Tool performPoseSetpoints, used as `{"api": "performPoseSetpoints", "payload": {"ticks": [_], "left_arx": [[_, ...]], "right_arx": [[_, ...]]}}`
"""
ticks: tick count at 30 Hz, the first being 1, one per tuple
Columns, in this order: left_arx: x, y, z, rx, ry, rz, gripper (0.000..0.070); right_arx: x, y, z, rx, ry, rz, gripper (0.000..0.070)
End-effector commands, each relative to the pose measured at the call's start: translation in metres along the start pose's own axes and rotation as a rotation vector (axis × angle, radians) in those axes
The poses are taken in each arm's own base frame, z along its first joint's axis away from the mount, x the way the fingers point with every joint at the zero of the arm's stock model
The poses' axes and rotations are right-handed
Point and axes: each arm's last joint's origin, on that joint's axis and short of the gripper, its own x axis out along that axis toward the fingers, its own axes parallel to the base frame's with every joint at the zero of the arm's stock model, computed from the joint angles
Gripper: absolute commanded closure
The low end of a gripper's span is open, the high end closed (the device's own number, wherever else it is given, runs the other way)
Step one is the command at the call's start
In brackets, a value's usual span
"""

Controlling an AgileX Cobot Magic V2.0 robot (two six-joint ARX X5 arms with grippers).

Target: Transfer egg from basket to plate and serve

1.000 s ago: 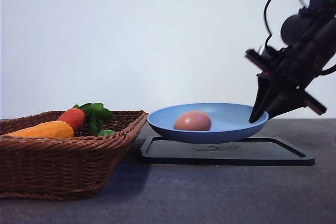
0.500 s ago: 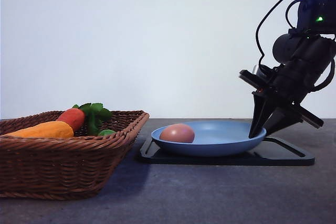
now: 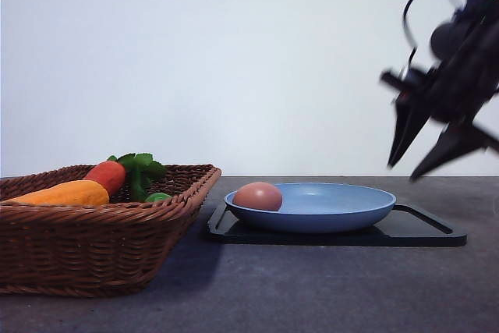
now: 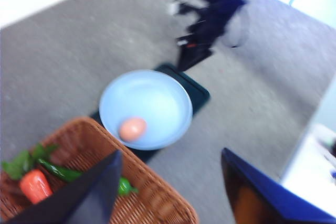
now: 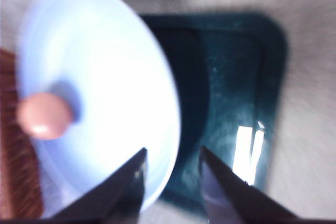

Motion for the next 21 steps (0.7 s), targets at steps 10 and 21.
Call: {"api": "performPoseSetpoints", "payload": {"ticks": [10, 21], "left_arx": [[0.032, 0.031, 0.002, -0.098, 0.088, 0.189, 0.07], [0.045, 0.054, -0.052, -0.148, -0.08, 0.317, 0.07]], "right_arx": [[-0.078, 0.081, -0.048, -0.345, -0.198, -0.22, 0.07], [-0.1, 0.111, -0.135, -0.561, -0.558, -0.391, 0.07]]}}
